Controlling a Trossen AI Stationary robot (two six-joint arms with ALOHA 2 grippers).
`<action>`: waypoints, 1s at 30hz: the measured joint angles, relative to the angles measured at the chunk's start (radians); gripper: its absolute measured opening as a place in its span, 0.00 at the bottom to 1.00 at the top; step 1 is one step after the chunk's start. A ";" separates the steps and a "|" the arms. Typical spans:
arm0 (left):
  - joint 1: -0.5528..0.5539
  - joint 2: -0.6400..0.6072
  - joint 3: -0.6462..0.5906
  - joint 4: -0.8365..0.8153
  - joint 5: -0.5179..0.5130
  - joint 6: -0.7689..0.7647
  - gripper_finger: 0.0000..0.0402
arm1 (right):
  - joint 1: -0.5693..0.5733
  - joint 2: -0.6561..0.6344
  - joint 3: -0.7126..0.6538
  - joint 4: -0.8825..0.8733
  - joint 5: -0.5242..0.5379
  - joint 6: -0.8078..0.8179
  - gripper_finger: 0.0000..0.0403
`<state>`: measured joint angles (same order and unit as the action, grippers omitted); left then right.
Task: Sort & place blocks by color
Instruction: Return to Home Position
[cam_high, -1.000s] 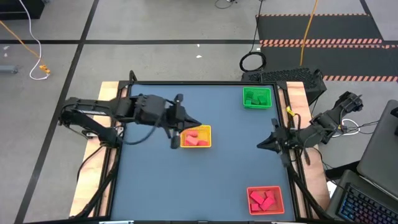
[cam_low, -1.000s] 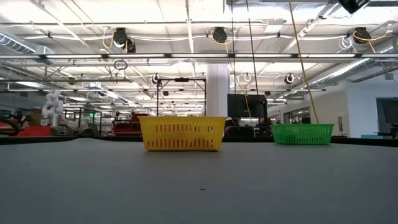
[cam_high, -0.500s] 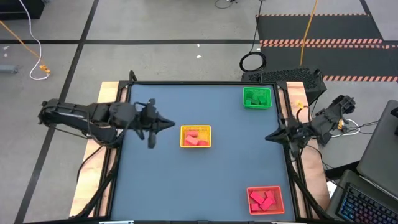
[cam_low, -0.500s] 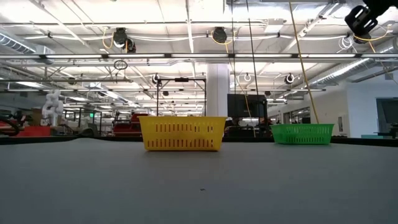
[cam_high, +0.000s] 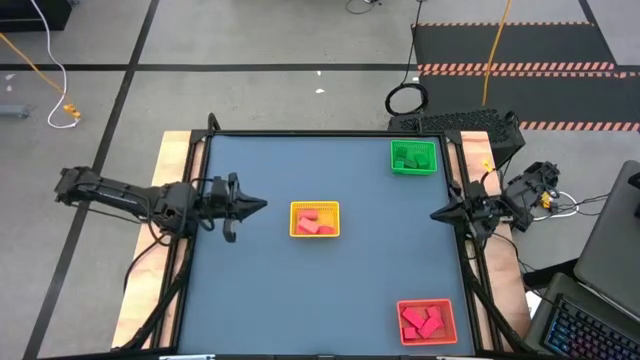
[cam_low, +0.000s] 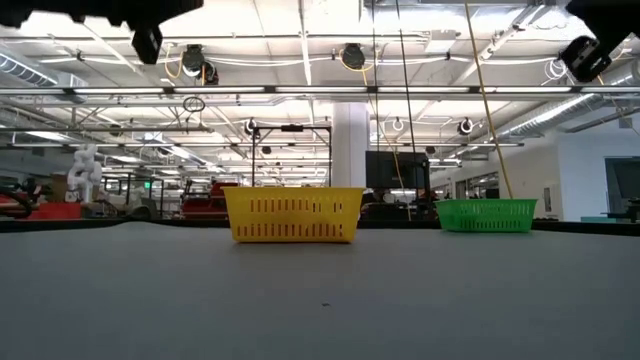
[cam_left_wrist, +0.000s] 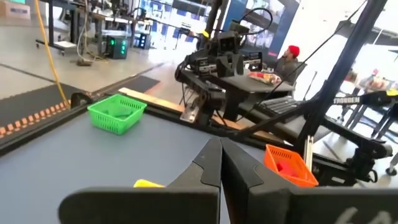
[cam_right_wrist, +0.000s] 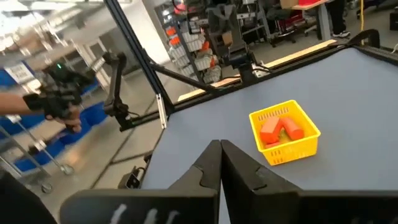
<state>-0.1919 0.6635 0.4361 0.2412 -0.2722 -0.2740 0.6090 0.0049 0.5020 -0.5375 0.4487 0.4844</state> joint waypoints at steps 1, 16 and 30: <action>0.000 -0.013 -0.027 0.020 0.000 -0.009 0.00 | 0.000 -0.004 -0.023 0.020 0.003 0.004 0.00; 0.000 -0.299 -0.350 0.109 0.000 -0.117 0.00 | -0.001 -0.004 -0.171 0.099 -0.004 0.080 0.00; 0.004 -0.405 -0.426 0.101 -0.023 -0.077 0.00 | -0.023 0.001 -0.480 0.641 -0.029 0.063 0.00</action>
<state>-0.1880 0.2587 0.0097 0.3419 -0.2956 -0.3510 0.5858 0.0055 0.0218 0.1032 0.4197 0.5477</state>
